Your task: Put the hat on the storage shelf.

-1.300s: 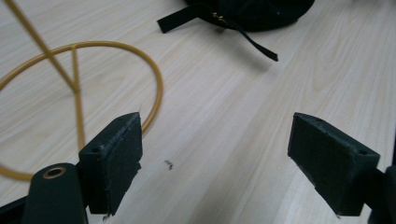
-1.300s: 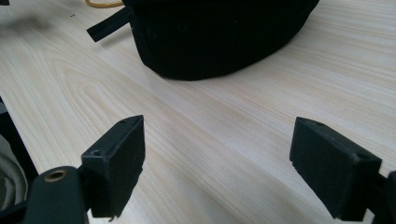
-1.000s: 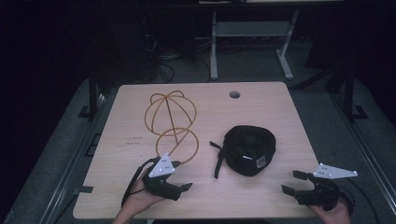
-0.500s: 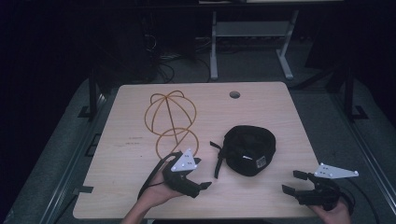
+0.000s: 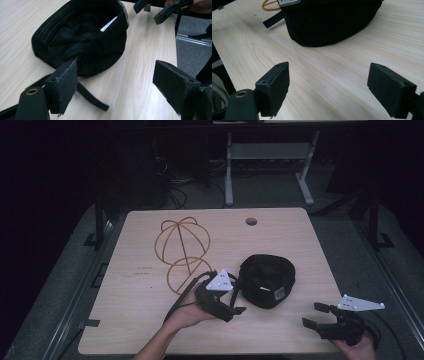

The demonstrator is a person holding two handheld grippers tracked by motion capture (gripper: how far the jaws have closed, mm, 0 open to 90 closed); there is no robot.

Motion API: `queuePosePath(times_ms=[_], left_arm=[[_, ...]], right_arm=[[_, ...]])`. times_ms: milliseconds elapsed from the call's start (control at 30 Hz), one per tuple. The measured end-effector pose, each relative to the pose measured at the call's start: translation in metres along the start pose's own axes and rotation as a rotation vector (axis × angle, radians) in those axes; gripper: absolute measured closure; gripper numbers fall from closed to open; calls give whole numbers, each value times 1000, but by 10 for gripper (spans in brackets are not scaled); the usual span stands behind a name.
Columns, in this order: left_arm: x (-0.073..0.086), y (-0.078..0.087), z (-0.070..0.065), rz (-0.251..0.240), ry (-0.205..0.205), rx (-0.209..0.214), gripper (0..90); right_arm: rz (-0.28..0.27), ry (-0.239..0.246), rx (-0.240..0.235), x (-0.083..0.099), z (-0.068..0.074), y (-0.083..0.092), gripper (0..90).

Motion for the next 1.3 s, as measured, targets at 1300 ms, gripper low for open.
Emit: queuePosePath(times_ms=[1300], left_arm=[[-57,-78,9,121,-26,83,270]], right_arm=[[24,17,0,3,2,-3,192]])
Point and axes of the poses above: each handheld gripper's, and its own axes: y roughly backward along the jaws, x roughly out of its underside, z roughly to its left, the point moved 4 cm from there along -y, roughly forward along the jaws, and after that the axes turned 4 degrees about x, right-handed, at the moved point
